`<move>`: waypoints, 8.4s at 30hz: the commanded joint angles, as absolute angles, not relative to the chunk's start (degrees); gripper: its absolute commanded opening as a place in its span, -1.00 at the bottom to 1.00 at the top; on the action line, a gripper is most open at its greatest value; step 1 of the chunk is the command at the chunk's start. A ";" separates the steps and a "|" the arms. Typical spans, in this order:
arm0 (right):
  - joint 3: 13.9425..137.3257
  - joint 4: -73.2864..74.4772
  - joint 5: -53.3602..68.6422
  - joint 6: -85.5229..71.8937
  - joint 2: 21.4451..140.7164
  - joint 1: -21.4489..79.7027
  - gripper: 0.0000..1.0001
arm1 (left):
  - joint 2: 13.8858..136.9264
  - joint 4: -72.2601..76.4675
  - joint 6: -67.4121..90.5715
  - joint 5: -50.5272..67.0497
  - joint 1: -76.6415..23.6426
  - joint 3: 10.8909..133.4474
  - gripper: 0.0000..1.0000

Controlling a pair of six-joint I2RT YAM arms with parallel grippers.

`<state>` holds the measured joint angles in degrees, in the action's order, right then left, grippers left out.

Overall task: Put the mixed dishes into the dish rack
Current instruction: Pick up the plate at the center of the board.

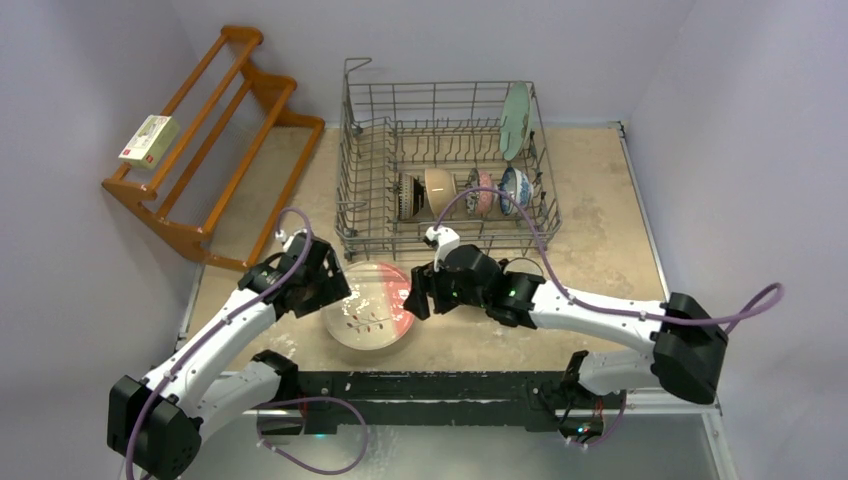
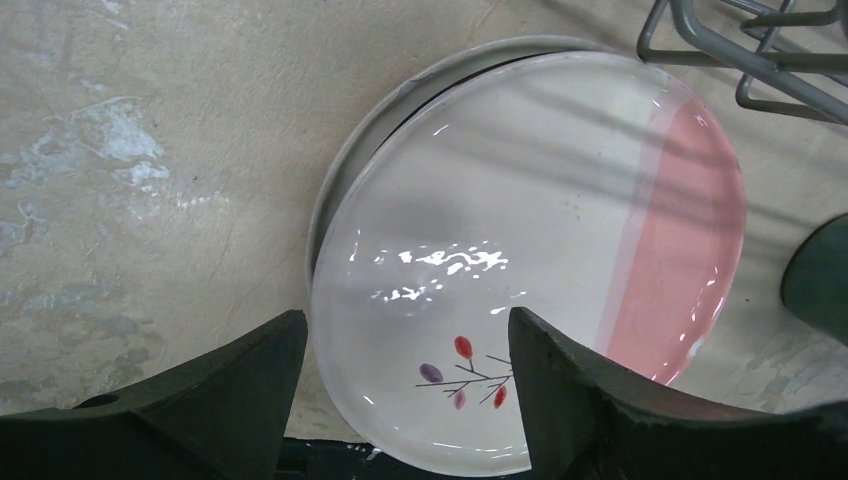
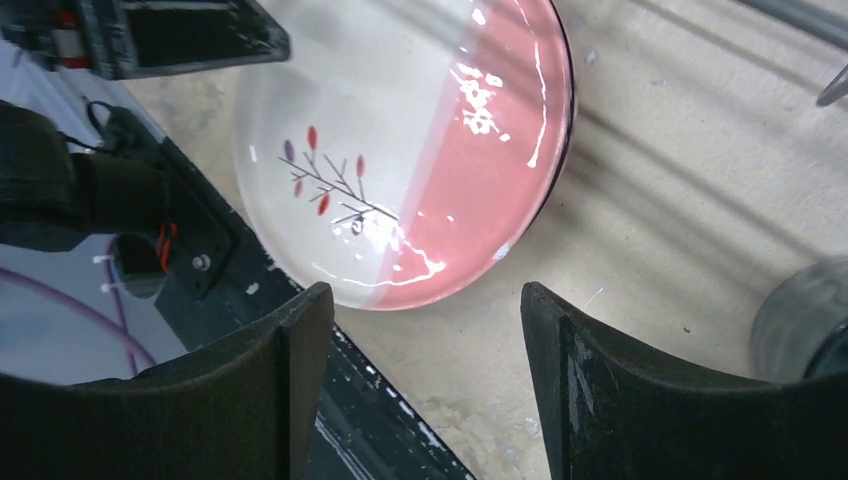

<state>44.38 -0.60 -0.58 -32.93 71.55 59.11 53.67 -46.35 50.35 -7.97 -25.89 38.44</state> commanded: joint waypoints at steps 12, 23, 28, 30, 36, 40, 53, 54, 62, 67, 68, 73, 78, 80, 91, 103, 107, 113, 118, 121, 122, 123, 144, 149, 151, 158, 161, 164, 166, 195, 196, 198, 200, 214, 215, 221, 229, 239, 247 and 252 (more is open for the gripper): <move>42.56 -7.47 -3.18 -38.41 78.23 61.27 0.42 | 59.08 -43.94 55.50 -12.25 -26.10 34.75 0.45; 43.51 -6.91 -2.66 -37.28 78.86 61.37 0.48 | 66.33 -35.67 56.16 -9.74 -28.83 29.40 0.45; 44.90 -6.04 -2.06 -36.62 79.50 61.43 0.50 | 67.80 -34.84 55.82 -11.37 -31.27 29.20 0.44; 44.61 -6.44 -2.57 -36.30 79.61 61.42 0.50 | 67.81 -34.22 55.94 -12.92 -32.60 28.83 0.44; 41.80 -9.28 -2.12 -37.97 79.29 61.42 0.51 | 69.87 -33.16 55.95 -13.58 -35.02 27.84 0.36; 40.21 -10.82 -2.55 -39.13 79.13 61.39 0.52 | 69.62 -33.28 56.48 -14.93 -35.39 27.77 0.36; 38.47 -11.70 -5.99 -43.74 81.43 61.43 0.54 | 69.17 -32.78 58.22 -13.48 -39.04 28.12 0.32; 38.37 -11.09 -6.80 -44.21 80.95 61.38 0.54 | 68.97 -32.78 58.39 -13.26 -39.29 28.12 0.32; 38.53 -2.83 -12.26 -46.31 69.75 61.41 0.55 | 67.49 -32.33 60.18 -13.29 -42.54 28.25 0.32; 38.91 3.91 -16.34 -48.61 63.81 61.36 0.57 | 68.03 -30.51 61.74 -12.49 -45.24 28.02 0.31; 38.63 4.76 -16.97 -49.05 63.45 61.42 0.58 | 68.29 -30.19 62.11 -12.22 -45.68 28.16 0.31; 35.62 4.14 -15.85 -51.70 61.67 61.37 0.57 | 69.01 -28.53 64.84 -12.53 -50.26 28.96 0.31; 32.42 0.68 -13.00 -54.07 61.15 61.35 0.57 | 70.32 -27.41 67.50 -13.01 -54.34 29.61 0.31; 31.71 0.51 -12.92 -54.97 61.45 61.40 0.56 | 70.67 -26.56 68.66 -13.16 -56.20 29.75 0.31; 29.31 5.28 -15.99 -59.37 59.80 61.40 0.51 | 68.07 -33.09 69.50 -19.84 -59.06 32.88 0.31; 33.74 15.74 -20.74 -59.45 53.38 61.40 0.50 | 66.74 -39.51 65.82 -26.72 -59.06 37.39 0.32; 31.61 16.33 -21.11 -61.22 53.17 61.39 0.50 | 66.00 -41.08 64.16 -31.08 -59.00 38.61 0.43; 27.30 11.65 -18.79 -64.31 54.14 61.39 0.41 | 65.95 -39.13 61.62 -32.76 -58.97 39.12 0.45; 24.35 5.95 -16.44 -65.85 57.00 61.43 0.36 | 67.36 -37.81 60.93 -33.67 -58.64 38.19 0.40; 23.34 3.07 -15.05 -66.33 58.89 61.43 0.33 | 68.54 -35.78 60.04 -32.26 -58.47 37.35 0.26; 23.08 2.05 -14.69 -66.35 59.23 61.43 0.30 | 68.90 -35.17 59.70 -31.73 -58.48 37.05 0.19; 22.85 1.50 -14.42 -66.40 59.39 61.42 0.28 | 69.17 -34.56 59.42 -31.27 -58.45 36.74 0.13; 20.15 -0.81 -12.93 -69.56 52.49 61.43 -0.59 | 70.36 -26.78 54.24 -23.41 -58.54 32.45 -0.43; 20.13 -0.26 -13.37 -69.75 50.46 61.40 -1.00 | 70.49 -26.31 53.71 -23.06 -58.54 32.52 -0.46; 20.13 -0.18 -13.72 -69.74 49.54 61.35 -1.00 | 70.57 -25.87 53.51 -22.79 -58.54 32.52 -0.48; 19.78 1.24 -14.45 -69.68 44.62 61.42 -1.00 | 70.00 -25.06 52.98 -21.76 -58.54 33.02 -0.47; 19.98 0.94 -14.65 -69.07 42.35 61.38 -1.00 | 68.99 -24.59 51.28 -20.78 -58.54 33.98 -0.34; 20.86 1.08 -14.74 -68.14 41.02 61.39 -1.00 | 68.12 -26.32 49.16 -20.50 -58.54 37.00 -0.15; 21.74 1.59 -15.08 -67.63 40.71 61.43 -1.00 | 66.78 -28.88 48.12 -21.53 -58.54 39.33 0.00; 29.68 7.51 -15.65 -64.41 28.35 61.37 -1.00 | 51.69 -24.20 38.11 7.00 -42.32 40.42 0.73; 29.89 7.41 -15.64 -63.78 28.01 61.36 -1.00 | 51.70 -23.71 37.92 8.99 -41.49 40.20 0.73; 30.37 7.78 -15.73 -63.27 27.37 61.38 -1.00 | 51.97 -23.65 37.36 12.84 -38.98 39.94 0.73; 30.73 8.17 -15.82 -62.92 26.27 61.34 -1.00 | 51.77 -22.87 37.10 17.92 -35.59 39.10 0.73; 31.88 5.85 -15.02 -62.06 23.87 61.35 -1.00 | 50.42 -4.34 47.44 47.26 -24.87 29.65 0.59; 31.90 5.16 -14.76 -61.93 24.14 61.37 -1.00 | 50.37 -3.49 48.28 47.91 -24.75 29.22 0.58; 32.89 3.16 -14.24 -60.82 25.89 61.35 -1.00 | 50.11 -0.94 50.58 50.84 -24.79 26.93 0.41; 33.87 2.92 -14.47 -60.56 25.58 61.31 -1.00 | 49.31 9.37 57.10 54.12 -24.79 23.65 -0.25; 32.45 3.55 -14.49 -61.43 23.74 61.39 -1.00 | 47.42 20.98 64.36 55.22 -24.79 20.90 -1.00; 31.71 4.56 -14.67 -61.75 23.09 61.41 -1.00 | 45.66 26.99 66.44 55.05 -24.79 20.96 -1.00; 31.06 4.62 -14.82 -61.62 23.26 61.35 -0.58 | 44.71 31.43 67.89 54.93 -24.78 21.25 -1.00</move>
